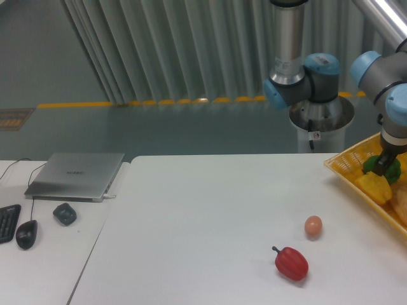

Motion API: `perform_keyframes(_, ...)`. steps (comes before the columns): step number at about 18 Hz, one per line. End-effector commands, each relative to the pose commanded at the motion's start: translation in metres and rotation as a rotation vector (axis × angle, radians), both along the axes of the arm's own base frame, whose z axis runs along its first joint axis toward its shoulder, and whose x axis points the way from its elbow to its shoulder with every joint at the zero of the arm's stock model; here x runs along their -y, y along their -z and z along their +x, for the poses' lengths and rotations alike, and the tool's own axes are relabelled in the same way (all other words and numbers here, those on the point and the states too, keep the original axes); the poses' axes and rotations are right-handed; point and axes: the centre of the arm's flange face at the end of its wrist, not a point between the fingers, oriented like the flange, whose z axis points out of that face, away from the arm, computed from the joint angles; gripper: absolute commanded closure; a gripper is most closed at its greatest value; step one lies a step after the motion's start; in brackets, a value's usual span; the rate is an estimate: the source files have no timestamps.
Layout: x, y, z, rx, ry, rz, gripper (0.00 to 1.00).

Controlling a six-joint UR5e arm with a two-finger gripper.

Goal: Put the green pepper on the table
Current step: 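Close the gripper on the green pepper's stem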

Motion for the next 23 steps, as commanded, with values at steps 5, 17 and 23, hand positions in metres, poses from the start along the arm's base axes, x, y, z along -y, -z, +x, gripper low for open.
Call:
perform_keyframes(5,-0.001,0.009,0.004,0.012,-0.021,-0.005,0.00)
perform_keyframes(17,0.003,0.016,-0.003,0.012,-0.031,-0.011,0.00)
perform_keyframes(23,0.005,0.016,-0.006,-0.006,-0.063,-0.017,0.30)
